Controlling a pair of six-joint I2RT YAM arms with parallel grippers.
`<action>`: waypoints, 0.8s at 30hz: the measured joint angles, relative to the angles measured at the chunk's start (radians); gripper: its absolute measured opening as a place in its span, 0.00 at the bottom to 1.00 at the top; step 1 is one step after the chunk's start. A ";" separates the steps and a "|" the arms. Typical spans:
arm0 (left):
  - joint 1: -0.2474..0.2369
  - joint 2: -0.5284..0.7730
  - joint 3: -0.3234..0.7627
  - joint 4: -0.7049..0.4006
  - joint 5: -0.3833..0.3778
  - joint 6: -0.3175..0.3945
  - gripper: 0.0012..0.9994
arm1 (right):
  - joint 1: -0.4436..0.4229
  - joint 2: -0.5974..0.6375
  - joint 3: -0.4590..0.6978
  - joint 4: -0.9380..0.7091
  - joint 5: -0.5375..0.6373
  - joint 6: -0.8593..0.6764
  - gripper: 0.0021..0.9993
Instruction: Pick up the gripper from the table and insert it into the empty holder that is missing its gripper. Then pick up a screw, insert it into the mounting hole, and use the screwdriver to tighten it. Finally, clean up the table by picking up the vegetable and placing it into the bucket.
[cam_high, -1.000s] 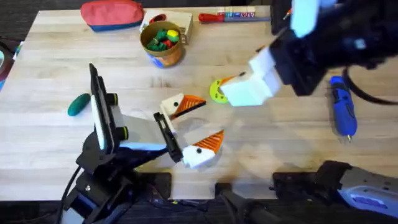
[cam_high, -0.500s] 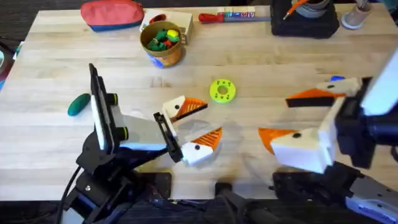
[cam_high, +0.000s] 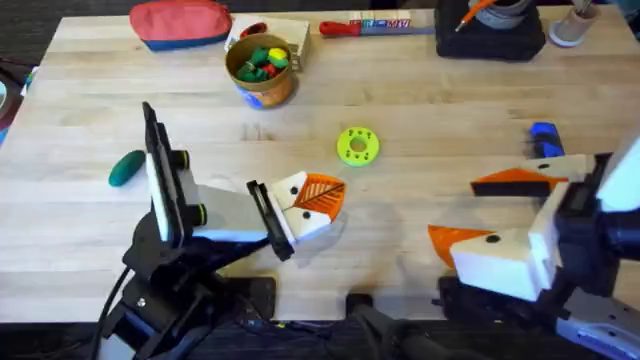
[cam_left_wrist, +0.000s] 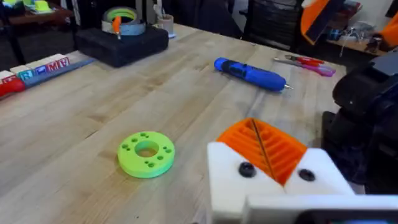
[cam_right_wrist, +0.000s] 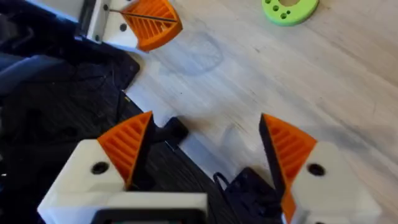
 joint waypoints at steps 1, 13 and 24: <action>0.000 0.000 0.000 0.000 0.000 -0.001 0.01 | 0.000 0.000 -0.008 0.000 0.000 0.000 0.99; 0.000 0.000 0.000 0.000 -0.001 0.000 0.01 | -0.016 0.016 -0.085 0.092 0.208 0.086 0.99; 0.000 0.000 0.000 0.000 -0.001 0.000 0.01 | -0.432 0.177 -0.086 0.187 0.460 0.067 0.99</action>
